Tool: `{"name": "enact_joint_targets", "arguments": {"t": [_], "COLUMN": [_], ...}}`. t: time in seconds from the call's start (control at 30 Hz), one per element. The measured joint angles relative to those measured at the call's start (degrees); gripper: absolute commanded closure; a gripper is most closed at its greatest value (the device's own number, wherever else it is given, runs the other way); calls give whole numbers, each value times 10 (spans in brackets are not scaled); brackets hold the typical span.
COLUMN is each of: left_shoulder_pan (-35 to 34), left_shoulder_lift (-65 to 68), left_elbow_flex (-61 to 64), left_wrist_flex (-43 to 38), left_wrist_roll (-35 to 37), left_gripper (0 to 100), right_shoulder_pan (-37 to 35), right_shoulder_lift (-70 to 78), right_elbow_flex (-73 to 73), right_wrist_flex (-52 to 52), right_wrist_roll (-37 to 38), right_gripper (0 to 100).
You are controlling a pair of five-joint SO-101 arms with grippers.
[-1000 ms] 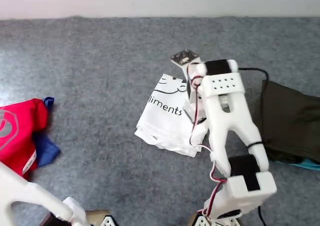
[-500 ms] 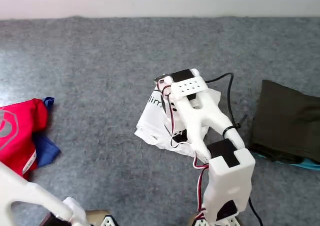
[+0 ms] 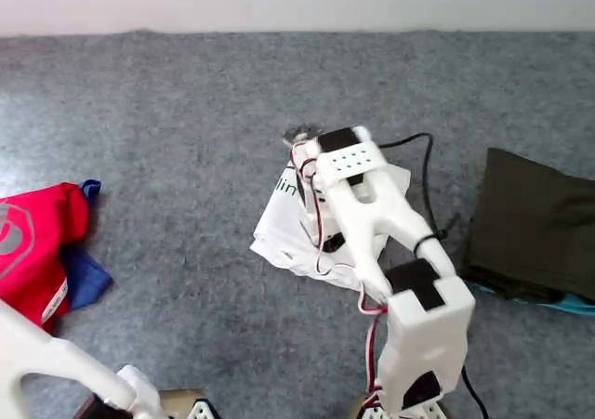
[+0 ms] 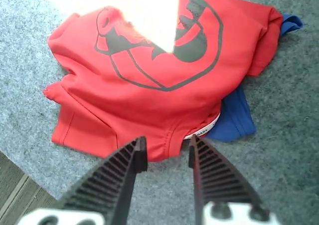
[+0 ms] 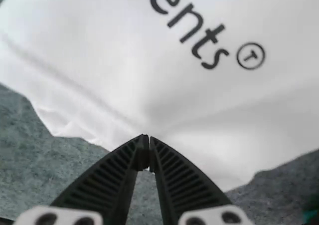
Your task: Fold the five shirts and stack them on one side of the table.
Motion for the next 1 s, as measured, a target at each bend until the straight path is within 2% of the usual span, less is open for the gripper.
{"name": "enact_joint_targets", "arguments": {"t": [0.33, 0.47, 0.8, 0.9, 1.0], "left_shoulder_pan": [0, 0, 0, 0, 0], "left_shoulder_lift": [0, 0, 0, 0, 0], "left_elbow_flex": [0, 0, 0, 0, 0], "left_wrist_flex": [0, 0, 0, 0, 0], "left_wrist_roll": [0, 0, 0, 0, 0], "left_gripper": [852, 852, 852, 852, 852], "right_shoulder_pan": [-83, -81, -16, -2, -2], "right_shoulder_lift": [47, 2, -171, -212, -246], "right_elbow_flex": [-6, -5, -5, -5, -5], "right_wrist_flex": [40, 57, 128, 133, 133], "right_wrist_roll": [-33, -34, -40, -87, -175], "right_gripper": [988, 988, 983, 983, 983]}}
